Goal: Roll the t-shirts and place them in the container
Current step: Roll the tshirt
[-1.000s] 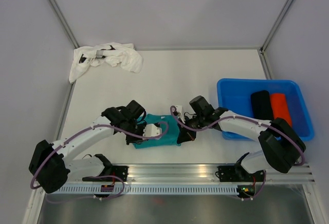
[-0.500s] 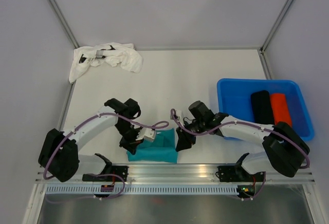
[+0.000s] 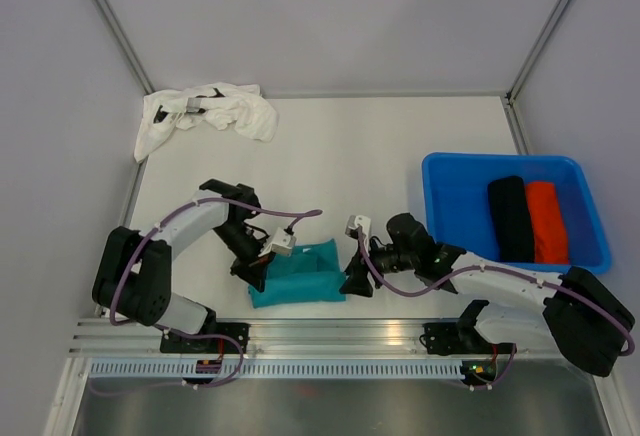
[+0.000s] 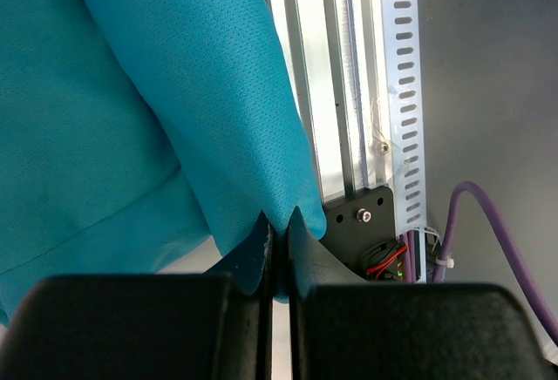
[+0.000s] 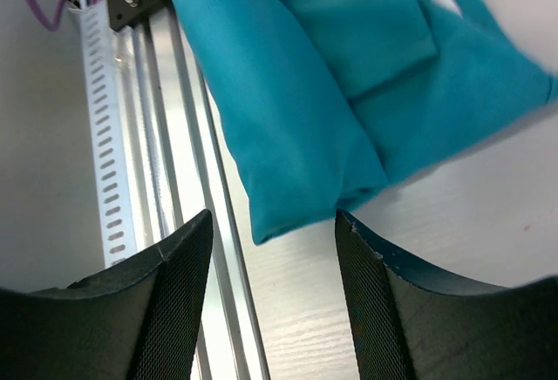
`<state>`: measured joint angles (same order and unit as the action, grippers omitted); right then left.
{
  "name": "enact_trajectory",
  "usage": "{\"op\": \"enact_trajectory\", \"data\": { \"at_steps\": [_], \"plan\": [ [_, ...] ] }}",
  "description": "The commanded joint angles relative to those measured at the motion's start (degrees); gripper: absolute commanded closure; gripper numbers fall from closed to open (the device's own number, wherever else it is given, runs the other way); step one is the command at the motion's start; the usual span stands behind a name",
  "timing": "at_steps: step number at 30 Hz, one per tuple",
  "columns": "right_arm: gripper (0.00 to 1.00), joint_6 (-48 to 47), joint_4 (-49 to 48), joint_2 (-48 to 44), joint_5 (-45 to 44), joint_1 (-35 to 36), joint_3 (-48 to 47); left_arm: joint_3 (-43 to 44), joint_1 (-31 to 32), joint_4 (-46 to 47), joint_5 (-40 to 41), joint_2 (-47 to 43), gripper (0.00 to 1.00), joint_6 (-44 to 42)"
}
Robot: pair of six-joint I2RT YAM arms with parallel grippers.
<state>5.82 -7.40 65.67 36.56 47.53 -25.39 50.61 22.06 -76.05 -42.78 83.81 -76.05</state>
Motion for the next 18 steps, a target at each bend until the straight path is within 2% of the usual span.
{"op": "enact_trajectory", "data": {
  "at_steps": [1,6,11,15,17,18],
  "plan": [
    [0.36,5.59,-12.7,1.12,-3.32,0.2,5.16,0.1,-1.5,-1.91,-5.37,0.48,0.98,-6.56],
    [0.36,7.36,-21.5,6.31,-7.99,0.9,6.31,-0.51,-2.03,-2.0,-5.03,0.39,0.98,-7.62],
    [0.35,7.01,-33.61,10.26,-5.71,1.95,8.24,-1.21,-2.03,-1.64,-4.68,0.48,0.98,-8.15],
    [0.35,6.57,-38.74,15.09,-3.69,2.66,8.34,-1.22,-2.11,-1.12,-4.41,0.13,0.98,-8.24],
    [0.4,7.53,-38.4,18.87,-1.5,2.57,7.02,-1.13,-2.2,-1.12,-4.32,0.13,0.98,-8.15],
    [0.45,7.8,-38.65,19.93,0.43,2.74,6.23,-0.87,-2.2,-1.12,-4.32,0.04,0.98,-8.06]
  ]
}}
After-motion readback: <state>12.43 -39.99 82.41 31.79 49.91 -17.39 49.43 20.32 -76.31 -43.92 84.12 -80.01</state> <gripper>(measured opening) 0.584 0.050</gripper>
